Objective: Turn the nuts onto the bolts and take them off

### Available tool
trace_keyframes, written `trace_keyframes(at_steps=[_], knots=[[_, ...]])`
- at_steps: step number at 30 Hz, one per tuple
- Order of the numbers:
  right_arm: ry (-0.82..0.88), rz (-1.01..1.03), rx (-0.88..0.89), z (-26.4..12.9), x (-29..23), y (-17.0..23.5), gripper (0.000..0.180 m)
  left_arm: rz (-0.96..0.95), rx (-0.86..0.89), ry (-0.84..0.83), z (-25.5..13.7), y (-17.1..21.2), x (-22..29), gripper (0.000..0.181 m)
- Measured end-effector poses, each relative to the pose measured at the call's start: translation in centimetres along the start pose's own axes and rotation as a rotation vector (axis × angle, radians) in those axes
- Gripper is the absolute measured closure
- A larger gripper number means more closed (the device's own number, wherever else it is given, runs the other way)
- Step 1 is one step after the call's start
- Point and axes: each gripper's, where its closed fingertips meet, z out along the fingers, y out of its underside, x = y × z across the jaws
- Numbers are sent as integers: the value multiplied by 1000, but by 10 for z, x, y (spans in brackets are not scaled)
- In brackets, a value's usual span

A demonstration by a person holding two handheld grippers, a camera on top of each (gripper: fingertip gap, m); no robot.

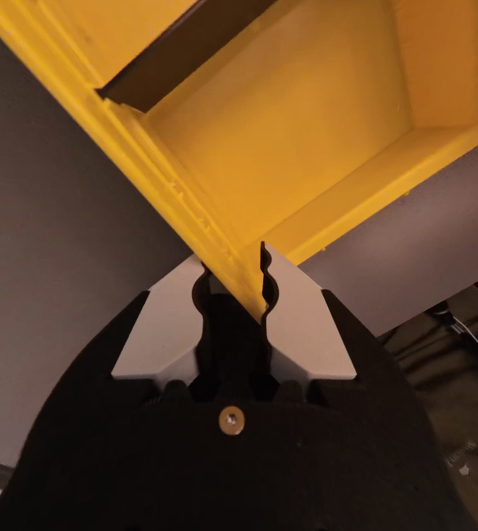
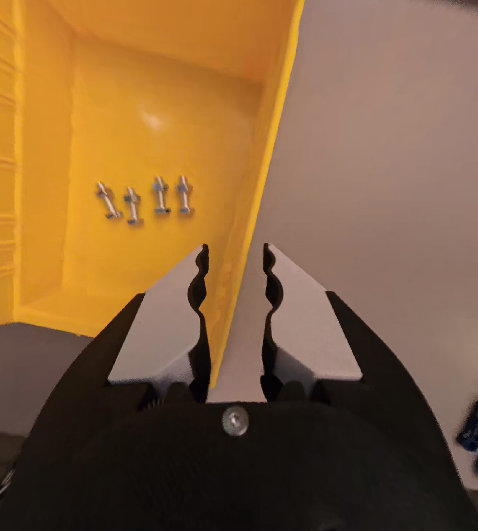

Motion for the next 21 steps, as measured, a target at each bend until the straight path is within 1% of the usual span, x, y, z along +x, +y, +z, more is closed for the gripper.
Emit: trace_keyframes(at_steps=[2,3,4,5,6,7,8,9,10,13,16,20,21], knots=[[37,-59,198,-38,-21,-28,136,9,85,-16,-18,-3,0,149],[17,-106,343,-60,-43,-46,134,17,142,-30,-30,-5,-1,149],[-58,-162,493,-82,-76,-63,131,25,209,-47,-42,-9,-2,149],[-176,-232,627,-103,-116,-74,129,29,281,-63,-56,-14,-2,150],[-308,-300,732,-118,-157,-79,126,32,356,-78,-70,-18,-2,150],[-446,-362,772,-124,-197,-78,124,33,432,-97,-84,-22,-3,150],[-564,-392,711,-118,-231,-73,121,34,505,-110,-98,-26,-2,151],[-625,-390,603,-103,-255,-68,124,38,567,-112,-110,-28,1,150],[-634,-393,495,-83,-271,-66,129,47,619,-110,-121,-29,5,150],[-519,-375,282,-28,-286,-70,131,105,726,-100,-143,-29,19,150],[-389,-331,91,12,-278,-64,132,155,759,-89,-151,-26,31,149],[-337,-231,-114,44,-279,-43,134,205,790,-65,-156,-28,44,150],[-312,-219,-154,52,-277,-38,137,214,796,-52,-157,-29,47,150]])
